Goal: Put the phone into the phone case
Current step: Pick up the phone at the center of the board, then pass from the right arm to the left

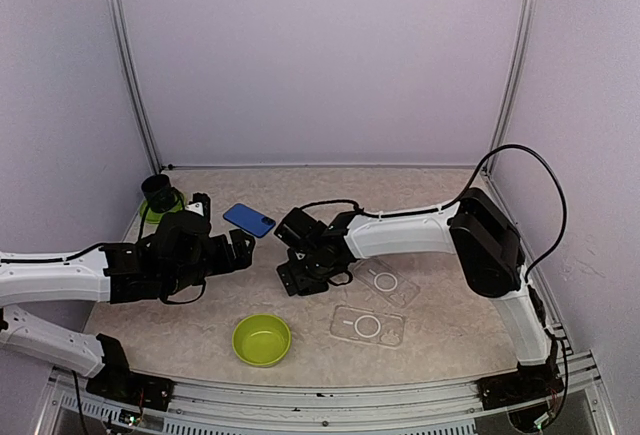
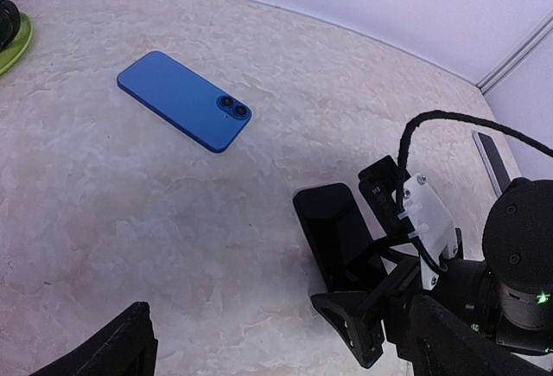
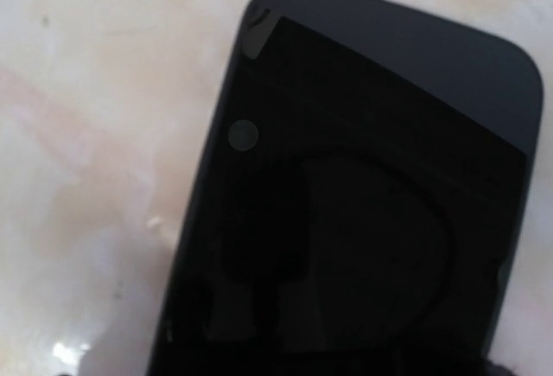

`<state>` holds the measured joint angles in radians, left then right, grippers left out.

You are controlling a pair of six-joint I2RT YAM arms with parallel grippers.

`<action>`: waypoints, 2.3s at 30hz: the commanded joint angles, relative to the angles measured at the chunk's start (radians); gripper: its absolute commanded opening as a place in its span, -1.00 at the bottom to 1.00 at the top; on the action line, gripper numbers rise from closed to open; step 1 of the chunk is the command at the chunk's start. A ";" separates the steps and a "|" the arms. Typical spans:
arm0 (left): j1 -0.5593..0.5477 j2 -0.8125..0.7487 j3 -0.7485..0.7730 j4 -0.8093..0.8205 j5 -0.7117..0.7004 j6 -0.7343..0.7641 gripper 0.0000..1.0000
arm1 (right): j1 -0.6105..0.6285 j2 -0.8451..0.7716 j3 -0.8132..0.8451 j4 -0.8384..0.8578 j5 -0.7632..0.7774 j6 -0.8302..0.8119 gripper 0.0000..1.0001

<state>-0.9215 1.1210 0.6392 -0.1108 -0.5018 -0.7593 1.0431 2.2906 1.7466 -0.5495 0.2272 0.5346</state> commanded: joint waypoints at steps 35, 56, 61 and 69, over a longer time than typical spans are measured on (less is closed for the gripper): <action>0.009 -0.046 -0.061 -0.004 0.008 -0.053 0.98 | -0.009 -0.241 -0.379 0.322 -0.118 -0.282 0.09; 0.039 -0.007 -0.097 0.044 0.069 -0.053 0.98 | 0.007 -0.403 -0.525 0.535 -0.161 -0.372 0.02; 0.042 0.004 -0.098 0.048 0.081 -0.054 0.98 | 0.018 -0.411 -0.538 0.546 -0.162 -0.377 0.02; 0.044 -0.001 -0.101 0.055 0.089 -0.056 0.98 | 0.024 -0.466 -0.580 0.599 -0.168 -0.392 0.01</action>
<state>-0.8856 1.1194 0.5465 -0.0761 -0.4252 -0.8112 1.0534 1.9079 1.1923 -0.0490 0.0658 0.1608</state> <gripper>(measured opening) 0.989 0.738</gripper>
